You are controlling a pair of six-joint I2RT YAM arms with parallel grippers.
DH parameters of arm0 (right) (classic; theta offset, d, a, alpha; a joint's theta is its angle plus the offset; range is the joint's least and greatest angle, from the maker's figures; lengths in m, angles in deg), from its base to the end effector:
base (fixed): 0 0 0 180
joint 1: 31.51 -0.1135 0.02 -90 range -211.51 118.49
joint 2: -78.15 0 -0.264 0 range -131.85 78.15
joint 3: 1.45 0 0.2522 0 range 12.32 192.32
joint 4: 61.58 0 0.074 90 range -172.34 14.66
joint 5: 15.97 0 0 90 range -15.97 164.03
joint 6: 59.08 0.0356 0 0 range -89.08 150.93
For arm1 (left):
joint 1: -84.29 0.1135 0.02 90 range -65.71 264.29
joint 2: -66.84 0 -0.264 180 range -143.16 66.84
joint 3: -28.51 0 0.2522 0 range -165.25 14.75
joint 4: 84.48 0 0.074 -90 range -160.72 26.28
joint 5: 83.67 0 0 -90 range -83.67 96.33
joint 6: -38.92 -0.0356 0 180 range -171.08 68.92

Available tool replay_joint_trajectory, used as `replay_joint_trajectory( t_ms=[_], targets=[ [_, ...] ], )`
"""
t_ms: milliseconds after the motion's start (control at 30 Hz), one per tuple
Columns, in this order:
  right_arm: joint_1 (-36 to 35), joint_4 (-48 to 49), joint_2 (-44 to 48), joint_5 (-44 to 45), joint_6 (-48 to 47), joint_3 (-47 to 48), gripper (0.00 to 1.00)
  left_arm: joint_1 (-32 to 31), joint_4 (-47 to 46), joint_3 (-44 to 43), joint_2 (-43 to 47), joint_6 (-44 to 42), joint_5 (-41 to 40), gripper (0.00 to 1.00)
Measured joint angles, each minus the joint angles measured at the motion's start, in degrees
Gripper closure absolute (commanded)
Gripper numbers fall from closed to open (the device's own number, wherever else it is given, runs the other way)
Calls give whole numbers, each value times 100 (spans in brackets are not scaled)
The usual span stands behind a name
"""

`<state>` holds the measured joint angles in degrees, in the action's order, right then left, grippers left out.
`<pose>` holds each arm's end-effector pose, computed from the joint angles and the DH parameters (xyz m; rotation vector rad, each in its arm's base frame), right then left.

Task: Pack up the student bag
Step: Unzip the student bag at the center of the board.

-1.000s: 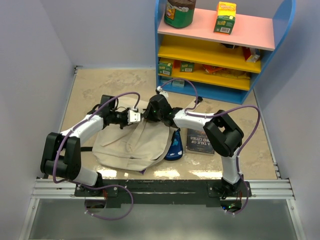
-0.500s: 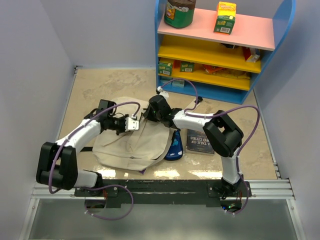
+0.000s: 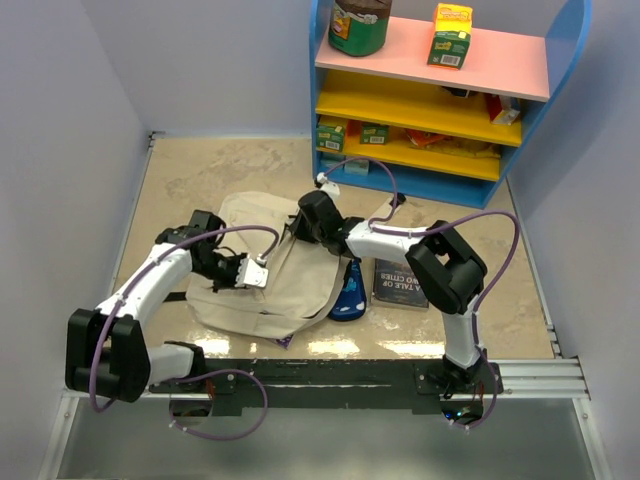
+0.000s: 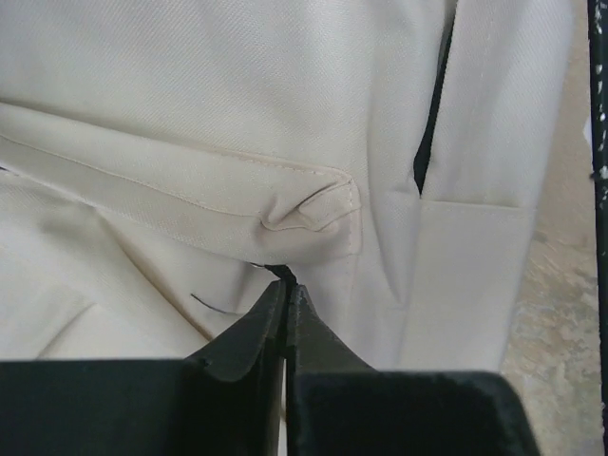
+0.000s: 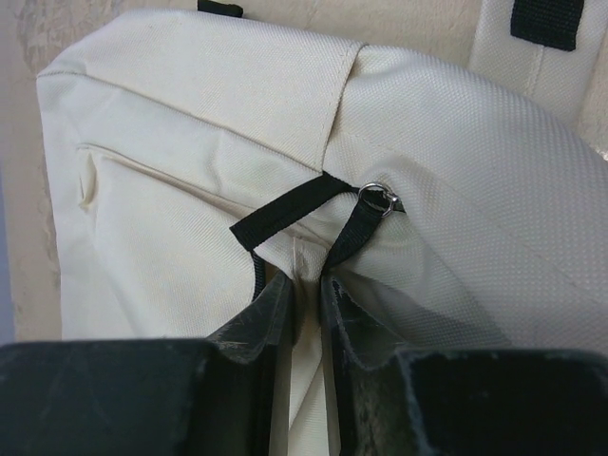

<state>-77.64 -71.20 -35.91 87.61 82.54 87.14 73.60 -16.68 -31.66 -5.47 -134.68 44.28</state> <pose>0.3139 0.3144 0.1837 0.2468 2.2407 0.7044 0.1966 -0.0594 0.2115 1.9239 1.6796 -0.5725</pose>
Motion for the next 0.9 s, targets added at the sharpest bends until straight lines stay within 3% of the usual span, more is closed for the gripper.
replay_joint_trajectory(
  t_ms=[33, 100, 133, 300, 567, 700, 900],
  targets=[
    [0, 22, 0, -2, 2, -20, 100, 7, 136, -4, 39, -66, -37, 81],
    [-9, 94, 0, -2, 2, -63, 100, 9, 267, -26, 107, -109, -107, 42],
    [-7, 164, 0, 7, 2, -105, 100, 11, 348, -48, 131, -96, -140, 33],
    [-2, 476, 22, 37, -22, -321, 100, 17, -37, -168, 199, 916, -83, 29],
    [-2, 938, 243, 35, -96, -765, 100, 11, -2787, -234, -223, 3143, -81, 28],
    [-9, 1045, 278, 35, -179, -828, 100, -35, -3272, -232, -748, 3427, -144, 29],
    [-17, 1056, 278, 35, -280, -833, 100, -138, -3530, -24, -822, 3453, -221, 29]
  ],
)
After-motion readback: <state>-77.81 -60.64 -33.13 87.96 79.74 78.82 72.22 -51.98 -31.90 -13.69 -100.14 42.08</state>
